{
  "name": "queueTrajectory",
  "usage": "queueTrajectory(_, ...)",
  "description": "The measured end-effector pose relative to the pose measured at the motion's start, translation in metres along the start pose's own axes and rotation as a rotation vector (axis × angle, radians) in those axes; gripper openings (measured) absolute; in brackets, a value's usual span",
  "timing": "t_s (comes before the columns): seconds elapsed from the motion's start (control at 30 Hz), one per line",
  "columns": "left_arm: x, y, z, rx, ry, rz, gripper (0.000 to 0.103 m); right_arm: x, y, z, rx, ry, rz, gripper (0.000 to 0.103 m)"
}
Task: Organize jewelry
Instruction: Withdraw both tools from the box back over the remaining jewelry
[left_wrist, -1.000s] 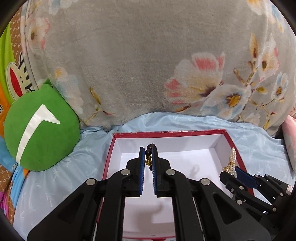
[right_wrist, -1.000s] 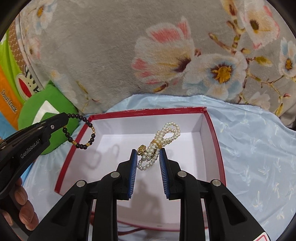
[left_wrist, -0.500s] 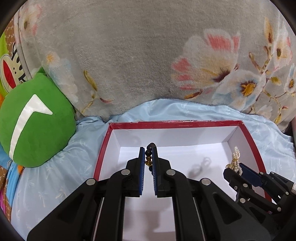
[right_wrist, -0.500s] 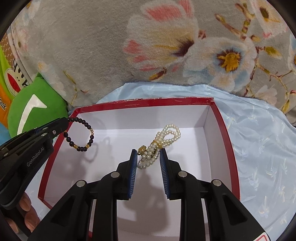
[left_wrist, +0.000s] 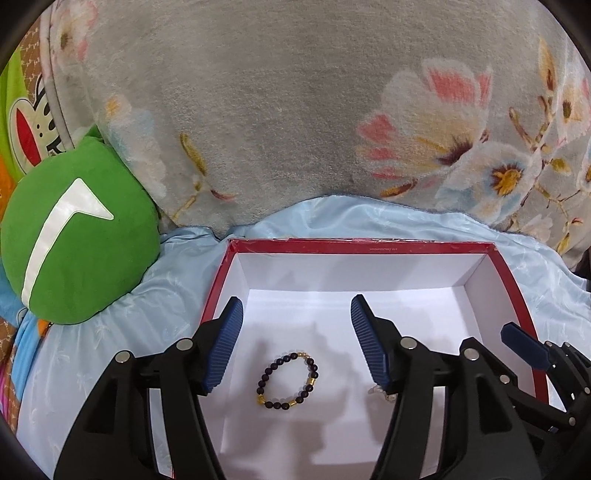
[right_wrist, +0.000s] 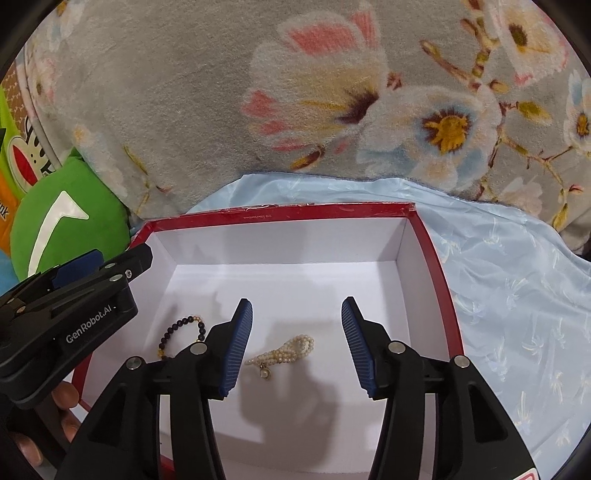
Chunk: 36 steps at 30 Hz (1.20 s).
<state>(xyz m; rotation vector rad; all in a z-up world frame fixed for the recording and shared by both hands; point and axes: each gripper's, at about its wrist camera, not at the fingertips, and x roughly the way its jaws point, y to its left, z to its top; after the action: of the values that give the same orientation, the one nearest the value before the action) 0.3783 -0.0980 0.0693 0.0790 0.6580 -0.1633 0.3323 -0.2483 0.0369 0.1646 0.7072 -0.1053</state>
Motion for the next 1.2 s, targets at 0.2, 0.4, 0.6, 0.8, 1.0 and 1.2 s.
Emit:
queueTrajectory(0.2,-0.006,0.005,-0.001,-0.013,0.0,-0.001,0.059,-0.005,-0.004,-0.001,0.011,-0.004,-0.004,0.05)
queueTrajectory(0.4,-0.023,0.006,-0.006,-0.012,-0.007,-0.01,0.059,-0.021,-0.006,-0.007,0.023,-0.009,0.004,0.05)
queueTrajectory(0.6,-0.051,0.005,-0.013,-0.005,-0.018,-0.02,0.059,-0.048,-0.002,-0.019,0.022,-0.015,0.016,0.053)
queueTrajectory(0.8,-0.083,0.002,-0.022,0.002,-0.041,-0.029,0.061,-0.08,0.003,-0.036,0.012,-0.034,0.011,0.054)
queueTrajectory(1.0,-0.112,0.002,-0.038,0.006,-0.045,-0.043,0.063,-0.113,0.001,-0.057,0.026,-0.041,0.016,0.054)
queueTrajectory(1.2,-0.135,0.001,-0.053,0.011,-0.039,-0.048,0.063,-0.142,0.0,-0.081,0.027,-0.044,0.009,0.054)
